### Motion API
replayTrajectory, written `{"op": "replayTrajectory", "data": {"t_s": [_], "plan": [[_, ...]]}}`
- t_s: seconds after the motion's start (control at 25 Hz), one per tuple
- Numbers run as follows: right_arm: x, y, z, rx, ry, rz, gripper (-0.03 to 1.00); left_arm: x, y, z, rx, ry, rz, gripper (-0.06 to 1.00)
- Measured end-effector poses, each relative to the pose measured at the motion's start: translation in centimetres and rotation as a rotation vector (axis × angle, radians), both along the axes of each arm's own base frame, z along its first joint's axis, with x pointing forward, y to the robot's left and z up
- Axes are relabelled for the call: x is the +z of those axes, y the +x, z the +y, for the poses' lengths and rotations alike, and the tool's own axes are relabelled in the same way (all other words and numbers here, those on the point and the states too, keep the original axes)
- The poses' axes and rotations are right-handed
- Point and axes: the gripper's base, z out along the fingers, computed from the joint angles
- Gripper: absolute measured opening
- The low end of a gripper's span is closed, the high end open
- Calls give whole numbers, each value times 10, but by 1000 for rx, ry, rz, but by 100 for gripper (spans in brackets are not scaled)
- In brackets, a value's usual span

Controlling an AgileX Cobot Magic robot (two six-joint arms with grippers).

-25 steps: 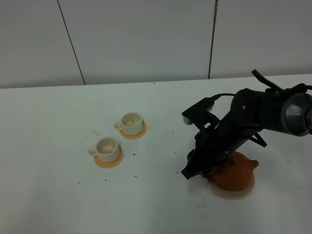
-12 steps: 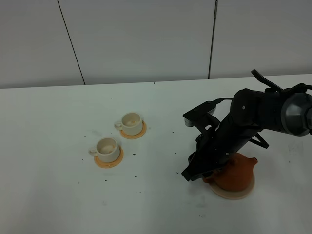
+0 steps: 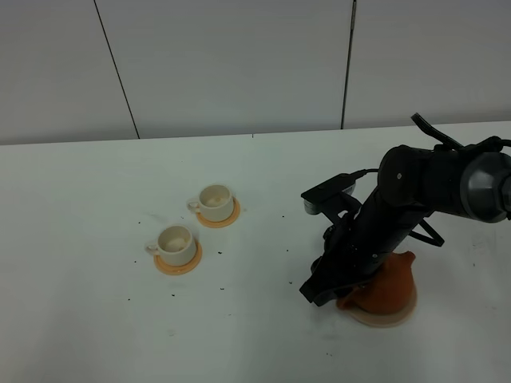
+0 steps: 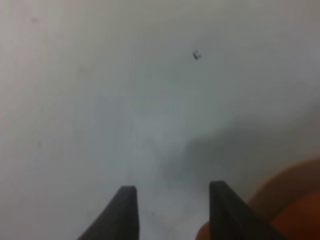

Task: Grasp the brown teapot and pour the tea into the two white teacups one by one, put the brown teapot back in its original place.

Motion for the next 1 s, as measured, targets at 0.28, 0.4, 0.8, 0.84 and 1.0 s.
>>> {"op": "replayTrajectory", "data": {"t_s": [0.28,0.4,0.8,0.84,1.0], "plan": [[0,-4,-1,0,-10,48,32,0,0,0,0,0,0,22],[-1,-6,-1,3,-13,66,32,0,0,0,0,0,0,23],[14,-10,-3,13,-18,66,31,0,0,0,0,0,0,23],[17,-10,-3,19,-19,68,31,0,0,0,0,0,0,23],[22,-8,-2,28,-18,61,30,0,0,0,0,0,0,23]]}}
